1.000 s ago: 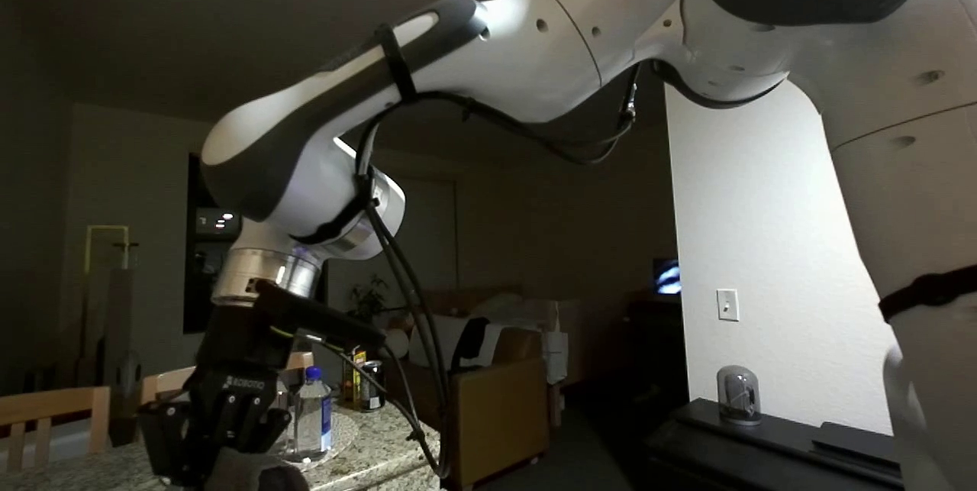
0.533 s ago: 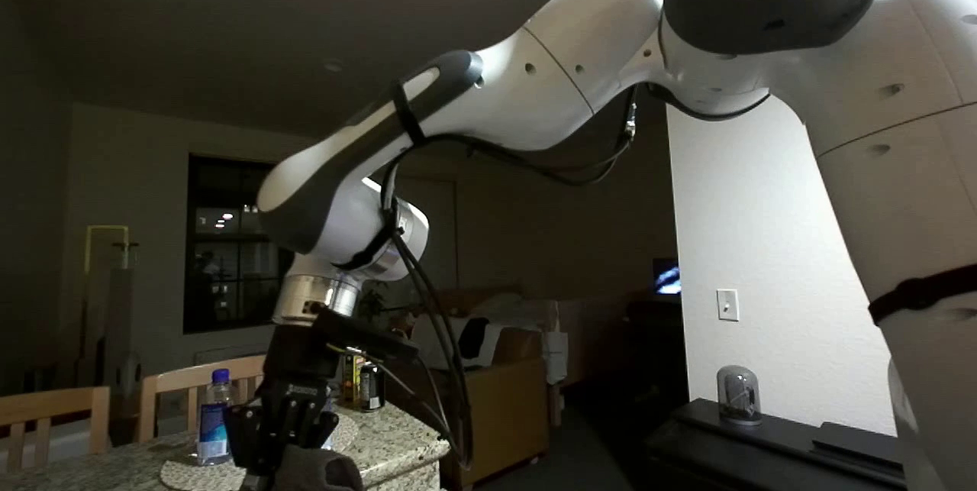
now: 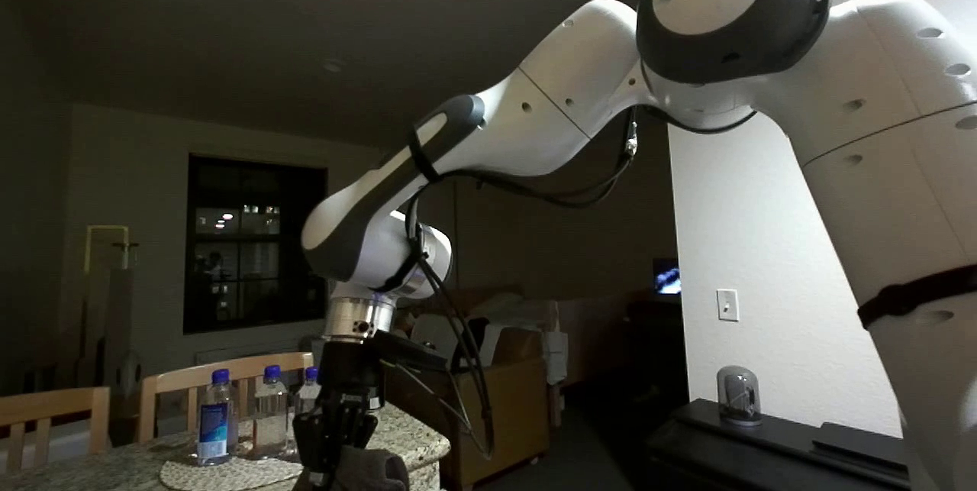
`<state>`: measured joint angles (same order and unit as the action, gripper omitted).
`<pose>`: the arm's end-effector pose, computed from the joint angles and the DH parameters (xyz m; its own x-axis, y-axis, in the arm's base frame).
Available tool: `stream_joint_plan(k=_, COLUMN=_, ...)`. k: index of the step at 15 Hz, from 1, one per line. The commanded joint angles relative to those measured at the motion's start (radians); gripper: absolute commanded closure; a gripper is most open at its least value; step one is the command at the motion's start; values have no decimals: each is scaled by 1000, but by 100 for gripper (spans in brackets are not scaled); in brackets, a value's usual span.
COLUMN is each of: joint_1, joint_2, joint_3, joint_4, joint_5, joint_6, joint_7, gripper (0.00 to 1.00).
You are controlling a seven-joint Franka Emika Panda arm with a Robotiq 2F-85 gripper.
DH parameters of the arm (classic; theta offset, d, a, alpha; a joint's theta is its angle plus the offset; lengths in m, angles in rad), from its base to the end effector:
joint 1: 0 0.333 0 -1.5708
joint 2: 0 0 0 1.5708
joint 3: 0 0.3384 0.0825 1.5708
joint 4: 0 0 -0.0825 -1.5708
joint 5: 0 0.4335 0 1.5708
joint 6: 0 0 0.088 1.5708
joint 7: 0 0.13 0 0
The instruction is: Move the grey towel to the right
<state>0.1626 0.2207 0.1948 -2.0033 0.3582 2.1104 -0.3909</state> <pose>0.5776 0.2383 0.3149 0.8551 0.5183 -0.0106 0.4825 -0.8033 -0.3491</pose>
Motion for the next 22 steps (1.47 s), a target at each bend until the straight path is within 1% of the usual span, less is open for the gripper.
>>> stream_joint_plan(k=1, joint_1=-42, joint_2=26, joint_3=-5, joint_4=11, joint_5=-8, joint_6=41, joint_7=-96, gripper=92)
stream_joint_plan(k=6, joint_1=-93, joint_2=62, joint_3=-25, joint_4=22, joint_5=-15, joint_6=155, joint_7=-162, gripper=92)
stream_joint_plan(k=10, joint_1=-128, joint_2=67, joint_3=-37, joint_4=12, joint_5=-40, joint_6=296, joint_7=-189, gripper=92)
stream_joint_plan(k=15, joint_1=-162, joint_2=111, joint_3=-60, joint_4=14, joint_5=-111, joint_6=439, joint_7=-169, gripper=92)
stream_joint_plan(k=18, joint_1=-186, joint_2=149, joint_3=-71, joint_4=13, joint_5=-147, joint_6=492, joint_7=-158, gripper=92)
stream_joint_plan(k=22, joint_1=-219, joint_2=218, joint_3=-76, joint_4=21, joint_5=-178, joint_6=522, joint_7=-143, gripper=92)
